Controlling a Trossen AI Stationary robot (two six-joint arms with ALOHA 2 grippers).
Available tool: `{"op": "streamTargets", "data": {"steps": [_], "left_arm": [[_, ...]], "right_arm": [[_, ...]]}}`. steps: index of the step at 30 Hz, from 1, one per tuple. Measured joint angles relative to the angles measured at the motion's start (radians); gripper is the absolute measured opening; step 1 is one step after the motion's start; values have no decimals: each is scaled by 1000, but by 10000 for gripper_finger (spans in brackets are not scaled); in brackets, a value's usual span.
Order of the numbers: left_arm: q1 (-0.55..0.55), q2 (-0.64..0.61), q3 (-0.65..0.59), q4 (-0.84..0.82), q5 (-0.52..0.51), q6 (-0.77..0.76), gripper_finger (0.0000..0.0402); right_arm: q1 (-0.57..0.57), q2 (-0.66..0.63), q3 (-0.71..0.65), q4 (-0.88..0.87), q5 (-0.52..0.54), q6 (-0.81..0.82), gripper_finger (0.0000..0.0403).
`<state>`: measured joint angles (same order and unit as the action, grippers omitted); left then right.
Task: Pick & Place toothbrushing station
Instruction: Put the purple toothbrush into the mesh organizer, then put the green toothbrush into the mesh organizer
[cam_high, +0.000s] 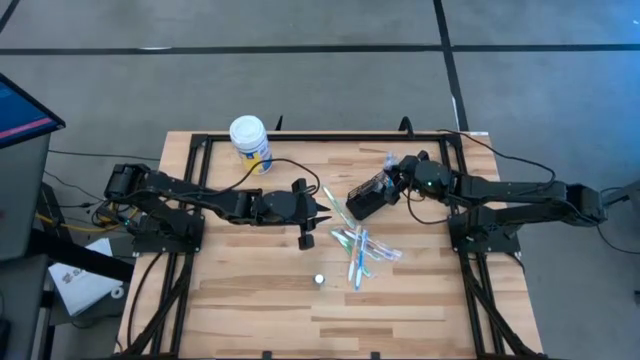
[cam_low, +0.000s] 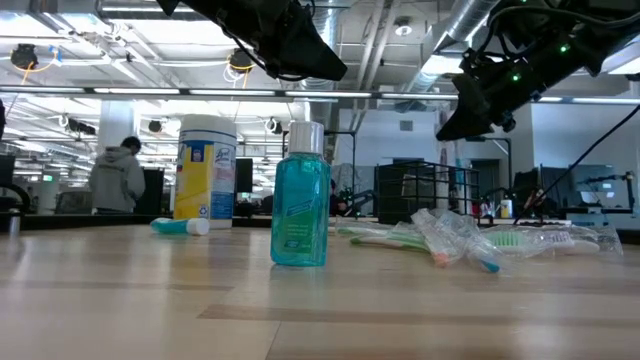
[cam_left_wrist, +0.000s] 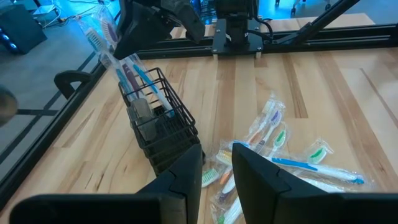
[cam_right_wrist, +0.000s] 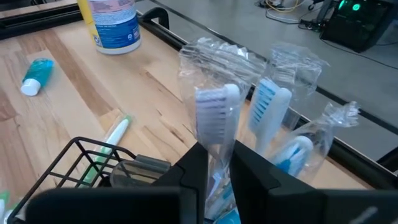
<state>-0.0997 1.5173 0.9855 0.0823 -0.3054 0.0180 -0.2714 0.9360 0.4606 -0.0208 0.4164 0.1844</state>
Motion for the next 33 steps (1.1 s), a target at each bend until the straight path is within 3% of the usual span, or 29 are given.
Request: {"op": "streamTargets", "data": {"steps": [12, 26, 33], "left_arm": [[0, 0, 0, 0, 0, 0, 83], [0, 0, 0, 0, 0, 0, 83], [0, 0, 0, -23, 0, 28, 83]], "right_arm": [[1, 0, 0, 7, -23, -27, 61], [2, -15, 12, 13, -27, -47, 152], [48, -57, 66, 4, -27, -64, 171]]}}
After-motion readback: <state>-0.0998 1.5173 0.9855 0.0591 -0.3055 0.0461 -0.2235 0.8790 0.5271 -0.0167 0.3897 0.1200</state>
